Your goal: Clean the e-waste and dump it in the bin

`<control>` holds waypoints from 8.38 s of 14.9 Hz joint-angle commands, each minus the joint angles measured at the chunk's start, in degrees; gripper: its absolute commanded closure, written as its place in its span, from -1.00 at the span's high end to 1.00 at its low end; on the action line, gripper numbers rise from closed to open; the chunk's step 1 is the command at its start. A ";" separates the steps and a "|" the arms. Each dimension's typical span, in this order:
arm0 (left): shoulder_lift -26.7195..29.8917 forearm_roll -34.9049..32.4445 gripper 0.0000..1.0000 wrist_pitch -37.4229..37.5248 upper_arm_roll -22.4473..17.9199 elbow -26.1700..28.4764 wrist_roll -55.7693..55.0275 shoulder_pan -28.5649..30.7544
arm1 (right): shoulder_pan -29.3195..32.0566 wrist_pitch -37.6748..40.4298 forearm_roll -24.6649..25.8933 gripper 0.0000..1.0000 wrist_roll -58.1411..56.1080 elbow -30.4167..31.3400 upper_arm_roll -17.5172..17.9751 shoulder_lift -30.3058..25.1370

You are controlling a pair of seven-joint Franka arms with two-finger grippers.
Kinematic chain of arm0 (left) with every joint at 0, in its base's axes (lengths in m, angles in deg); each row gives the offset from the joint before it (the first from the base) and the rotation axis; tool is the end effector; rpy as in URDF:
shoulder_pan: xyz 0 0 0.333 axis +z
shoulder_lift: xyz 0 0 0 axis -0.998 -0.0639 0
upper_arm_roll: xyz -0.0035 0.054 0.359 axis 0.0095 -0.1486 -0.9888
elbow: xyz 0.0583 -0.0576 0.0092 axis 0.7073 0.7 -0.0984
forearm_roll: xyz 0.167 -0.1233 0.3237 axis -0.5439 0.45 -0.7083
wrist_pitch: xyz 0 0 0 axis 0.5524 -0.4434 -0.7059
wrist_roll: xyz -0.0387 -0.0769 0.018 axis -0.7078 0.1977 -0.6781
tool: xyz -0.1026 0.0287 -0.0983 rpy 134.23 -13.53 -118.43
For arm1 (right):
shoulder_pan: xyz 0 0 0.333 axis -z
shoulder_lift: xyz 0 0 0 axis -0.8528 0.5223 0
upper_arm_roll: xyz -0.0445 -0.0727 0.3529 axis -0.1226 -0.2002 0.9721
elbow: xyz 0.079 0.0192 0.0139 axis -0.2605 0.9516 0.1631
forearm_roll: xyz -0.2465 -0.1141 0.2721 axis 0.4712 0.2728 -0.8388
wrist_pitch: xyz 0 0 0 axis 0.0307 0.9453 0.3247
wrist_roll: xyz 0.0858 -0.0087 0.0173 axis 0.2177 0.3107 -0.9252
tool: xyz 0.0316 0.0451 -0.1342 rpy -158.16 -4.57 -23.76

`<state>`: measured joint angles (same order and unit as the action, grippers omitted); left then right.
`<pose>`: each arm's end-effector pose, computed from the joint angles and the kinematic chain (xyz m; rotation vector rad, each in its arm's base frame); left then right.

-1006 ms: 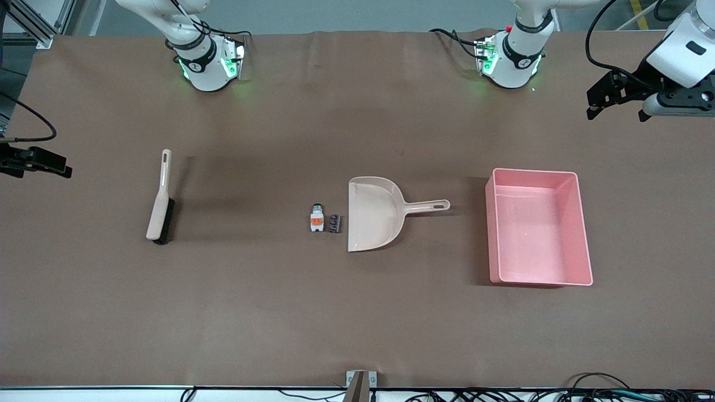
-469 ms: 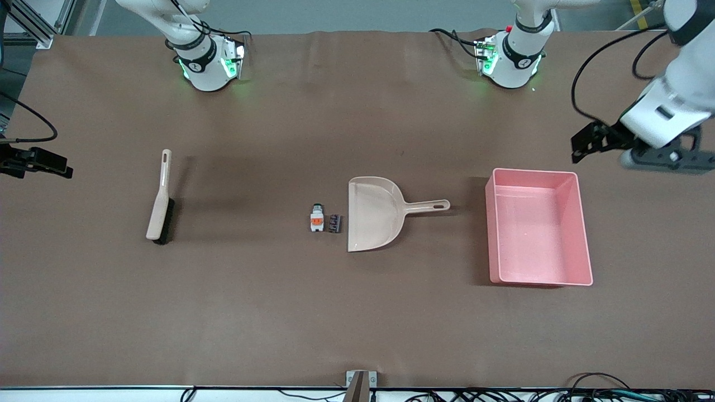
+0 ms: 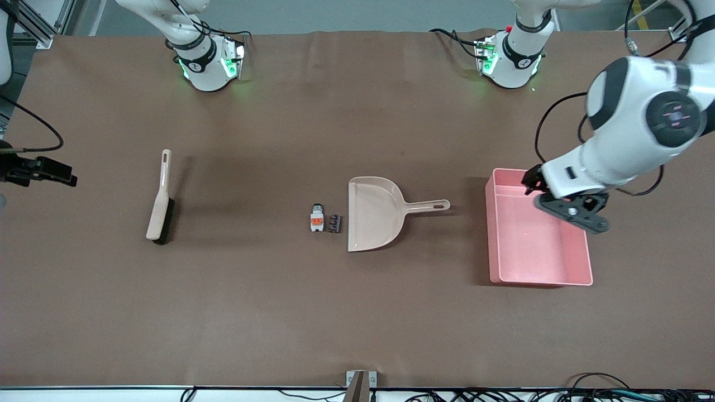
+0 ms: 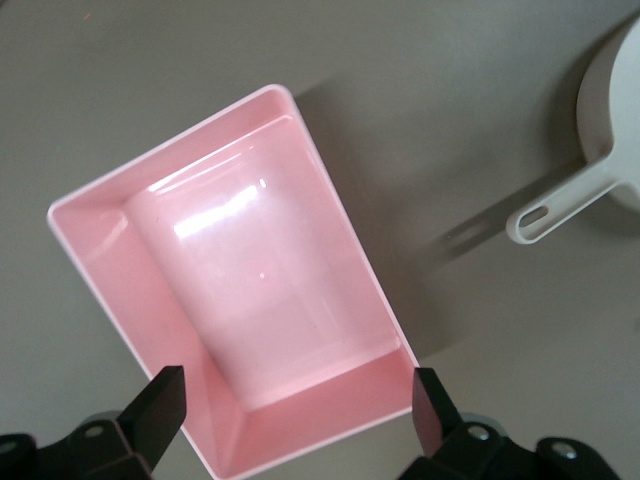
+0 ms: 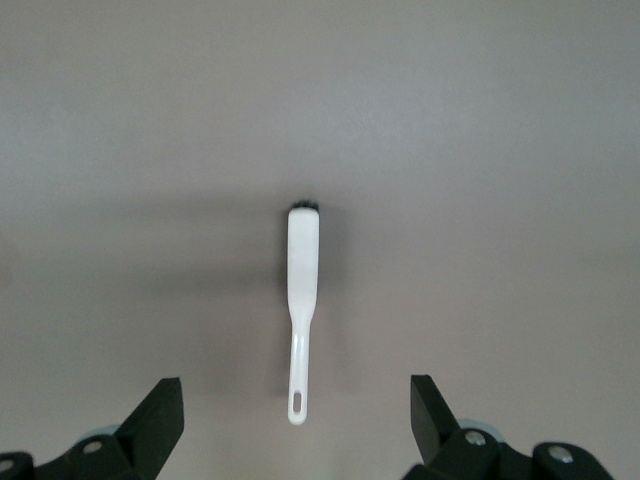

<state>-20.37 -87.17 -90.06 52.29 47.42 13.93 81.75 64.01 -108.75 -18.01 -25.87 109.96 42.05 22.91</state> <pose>0.5987 -0.1465 0.4717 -2.9533 0.8896 0.0706 0.5952 -0.0793 0.5606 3.1227 -0.0132 -0.1179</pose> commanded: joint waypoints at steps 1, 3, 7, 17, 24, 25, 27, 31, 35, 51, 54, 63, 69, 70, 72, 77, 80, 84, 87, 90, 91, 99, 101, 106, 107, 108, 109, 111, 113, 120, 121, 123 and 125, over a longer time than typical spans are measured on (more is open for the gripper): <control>-2.07 -7.03 0.97 -0.74 4.08 -0.59 0.90 -2.43 | 0.57 -4.17 -0.54 1.00 0.18 3.88 0.30 0.68; -4.35 -8.36 0.97 -0.74 6.72 -0.67 1.34 -4.28 | 1.88 -7.68 -1.51 1.00 0.18 6.60 0.30 1.64; -8.05 -9.51 0.95 -1.53 10.32 -0.32 2.48 -6.92 | 2.51 -13.76 -3.71 1.00 0.01 12.40 0.21 2.79; -16.04 -13.46 0.80 -12.68 14.99 1.88 12.14 -8.68 | 1.45 -22.55 -4.68 1.00 0.10 19.43 0.39 7.19; -19.73 -18.12 0.62 -15.33 14.99 1.35 17.69 -11.31 | 1.45 -32.64 -4.76 1.00 0.10 38.85 0.56 3.50; -20.27 -19.43 0.62 -15.68 15.08 1.17 17.60 -11.32 | 1.45 -34.40 -4.76 1.00 0.01 40.43 0.56 3.58; -21.58 -21.19 0.62 -16.12 15.08 0.65 17.69 -11.32 | 1.36 -35.91 -4.76 1.00 0.01 42.37 0.56 3.67; -22.90 -21.81 0.62 -16.82 15.08 0.38 17.52 -11.41 | 0.92 -36.08 -4.76 1.00 -0.17 45.71 0.56 2.18; -23.79 -21.90 0.59 -16.82 14.99 -0.06 16.99 -12.28 | 1.10 -34.33 -4.76 0.68 -0.52 46.07 0.48 0.95; -27.39 -25.50 0.48 -16.73 14.47 -2.34 16.02 -13.96 | 3.82 -36.79 -3.80 0.21 -2.98 47.39 0.21 -1.85; -27.57 -25.59 0.40 -16.73 14.46 -2.43 15.76 -13.95 | 4.79 -42.48 -3.89 0.21 -2.89 53.35 0.30 -6.95; -27.22 -25.59 -0.01 -16.56 14.55 -2.26 15.76 -13.08 | 3.56 -50.85 -3.97 0.21 -2.72 58.99 0.48 -6.79; -27.13 -25.59 -0.05 -16.38 14.55 -2.26 15.76 -12.99 | 2.33 -50.94 -4.67 -0.17 -2.63 58.91 0.56 -6.70; -27.13 -25.59 -0.05 -16.21 14.47 -2.26 15.85 -12.99 | 2.33 -51.20 -4.68 -0.17 -2.54 58.91 0.56 -6.61; -27.13 -25.59 -0.07 -16.38 14.55 -2.26 15.85 -12.90 | 1.80 -51.73 -4.76 -0.32 -2.54 58.91 0.56 -6.52; -27.21 -25.59 -0.09 -16.38 14.55 -2.34 15.76 -13.08 | 2.24 -51.90 -4.85 -0.73 -2.45 58.82 0.56 -6.52; -27.30 -25.59 -0.09 -16.38 14.55 -2.34 15.76 -13.16 | 2.24 -51.91 -4.85 -0.72 -2.45 58.82 0.56 -6.44; -27.30 -25.59 -0.09 -16.38 14.47 -2.43 15.76 -13.16 | 2.33 -51.99 -4.85 -0.60 -2.36 58.56 0.56 -6.00; -27.30 -25.59 -0.09 -16.38 14.55 -2.43 15.76 -13.16 | 2.24 -52.08 -4.85 -0.60 -2.45 58.55 0.56 -5.73; -27.30 -25.59 -0.09 -16.38 14.55 -2.52 15.76 -13.25 | 2.33 -52.08 -4.85 -0.58 -2.45 58.47 0.56 -5.64; -27.30 -25.59 -0.09 -16.38 14.47 -2.43 15.85 -13.25 | 2.33 -52.08 -4.85 -0.56 -2.45 58.47 0.56 -5.56; -27.39 -25.59 -0.09 -16.38 14.47 -2.78 15.85 -13.16 | 2.24 -52.96 -4.85 -0.43 -2.45 58.38 0.56 -4.94; -27.39 -25.59 -0.09 -16.38 14.46 -2.78 15.85 -13.16 | 2.24 -53.05 -4.85 -0.42 -2.45 58.38 0.48 -4.59; -27.39 -25.59 -0.09 -16.38 14.55 -2.78 15.85 -13.25 | 2.24 -54.19 -4.85 -0.37 -2.45 58.38 0.48 -3.97; -27.39 -25.59 -0.09 -16.38 14.55 -2.78 15.85 -13.16 | 2.24 -54.19 -4.85 -0.37 -2.45 58.38 0.48 -3.97; -27.39 -25.59 -0.09 -16.38 14.55 -2.78 15.85 -13.16 | 2.24 -54.19 -4.85 -0.37 -2.54 58.38 0.48 -3.97; -27.39 -25.59 -0.09 -16.38 14.55 -2.78 15.85 -13.16 | 2.24 -54.19 -4.85 -0.37 -2.54 58.38 0.48 -3.89; -27.39 -25.59 -0.09 -16.38 14.55 -2.78 15.85 -13.16 | 2.24 -54.19 -4.85 -0.38 -2.45 58.38 0.48 -3.89; -27.39 -25.59 -0.15 -16.38 14.55 -2.78 16.02 -13.16 | 2.24 -54.19 -4.85 -0.57 -2.54 58.38 0.48 -3.89; -27.39 -25.59 -0.48 -16.21 14.46 -3.05 16.29 -13.16 | 1.98 -53.23 -4.85 -0.99 -2.28 56.80 0.56 -4.24; -27.39 -25.68 -0.51 -16.12 14.46 -3.22 16.46 -13.16 | 1.80 -52.27 -4.85 -0.99 -2.28 56.19 0.56 -4.41; -27.30 -25.68 -0.59 -15.94 14.46 -3.57 16.55 -13.34 | 1.02 -46.66 -4.85 -0.99 -1.93 53.12 0.65 -4.85; -27.39 -25.77 -0.67 -14.11 14.46 -4.27 16.55 -13.86 | 0.66 -41.82 -5.03 -0.99 1.04 49.87 0.74 -4.85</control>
<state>-47.36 -111.62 -106.33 66.63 45.06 30.27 68.51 65.51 -155.17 -22.35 -27.47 162.65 42.68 19.37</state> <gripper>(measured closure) 0.665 0.740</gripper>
